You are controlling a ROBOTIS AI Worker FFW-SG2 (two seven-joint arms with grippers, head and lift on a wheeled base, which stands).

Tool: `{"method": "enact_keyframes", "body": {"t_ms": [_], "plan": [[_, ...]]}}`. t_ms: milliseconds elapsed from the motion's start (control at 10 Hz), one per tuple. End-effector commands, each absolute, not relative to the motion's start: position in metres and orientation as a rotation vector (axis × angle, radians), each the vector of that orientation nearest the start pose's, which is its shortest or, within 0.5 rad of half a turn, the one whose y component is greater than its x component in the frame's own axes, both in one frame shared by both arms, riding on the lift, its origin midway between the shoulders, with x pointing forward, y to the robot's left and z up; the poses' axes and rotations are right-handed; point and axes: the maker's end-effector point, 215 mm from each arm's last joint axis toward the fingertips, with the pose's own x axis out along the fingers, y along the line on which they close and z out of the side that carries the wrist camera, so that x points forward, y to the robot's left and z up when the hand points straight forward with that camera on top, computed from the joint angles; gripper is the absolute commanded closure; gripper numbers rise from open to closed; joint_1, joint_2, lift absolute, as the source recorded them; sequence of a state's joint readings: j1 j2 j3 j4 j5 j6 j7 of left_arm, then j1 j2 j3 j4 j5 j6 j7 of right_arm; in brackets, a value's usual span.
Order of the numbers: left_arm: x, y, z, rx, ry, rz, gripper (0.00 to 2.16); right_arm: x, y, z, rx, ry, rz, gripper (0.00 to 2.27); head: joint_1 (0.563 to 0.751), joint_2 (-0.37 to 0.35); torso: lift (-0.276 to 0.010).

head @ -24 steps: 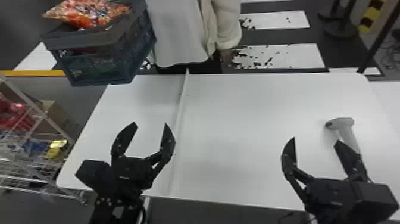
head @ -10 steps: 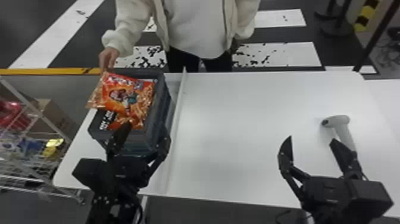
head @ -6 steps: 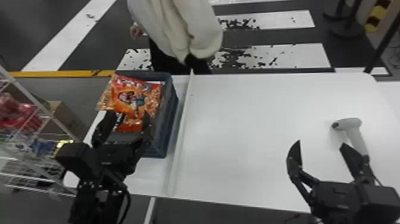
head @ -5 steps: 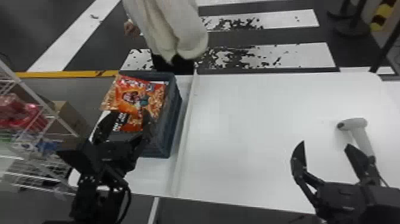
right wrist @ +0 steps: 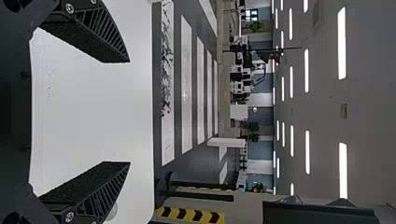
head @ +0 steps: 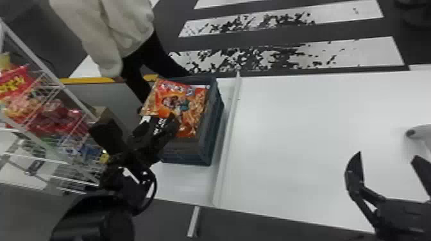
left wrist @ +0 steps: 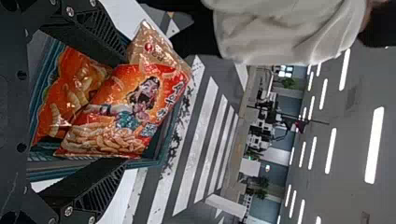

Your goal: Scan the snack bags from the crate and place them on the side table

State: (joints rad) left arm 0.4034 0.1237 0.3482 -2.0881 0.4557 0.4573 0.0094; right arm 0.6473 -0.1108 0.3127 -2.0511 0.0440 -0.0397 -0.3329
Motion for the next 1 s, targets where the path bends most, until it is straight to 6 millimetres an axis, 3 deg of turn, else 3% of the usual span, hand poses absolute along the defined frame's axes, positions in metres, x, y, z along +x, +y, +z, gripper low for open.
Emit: {"method": "enact_keyframes", "body": {"t_ms": [0,300,700,900], "plan": [[0.457,0.406,-0.390,-0.314,0.310,0.209,0.14,0.373,-0.132,-0.386,0.016,0.141,0.002,0.10,0.695,0.329,-0.050],[0.474,0.430,-0.410,-0.397,0.366,0.253,0.14,0.368,-0.123,-0.384,0.006,0.144,0.019,0.10,0.695,0.350,-0.050],[0.500,0.425,-0.408,-0.474,0.409,0.236,0.14,0.359,-0.109,-0.383,0.002,0.148,0.042,0.10,0.695,0.350,-0.050],[0.519,0.426,-0.419,-0.510,0.445,0.249,0.14,0.353,-0.105,-0.382,-0.002,0.150,0.042,0.10,0.695,0.350,-0.050]]}}
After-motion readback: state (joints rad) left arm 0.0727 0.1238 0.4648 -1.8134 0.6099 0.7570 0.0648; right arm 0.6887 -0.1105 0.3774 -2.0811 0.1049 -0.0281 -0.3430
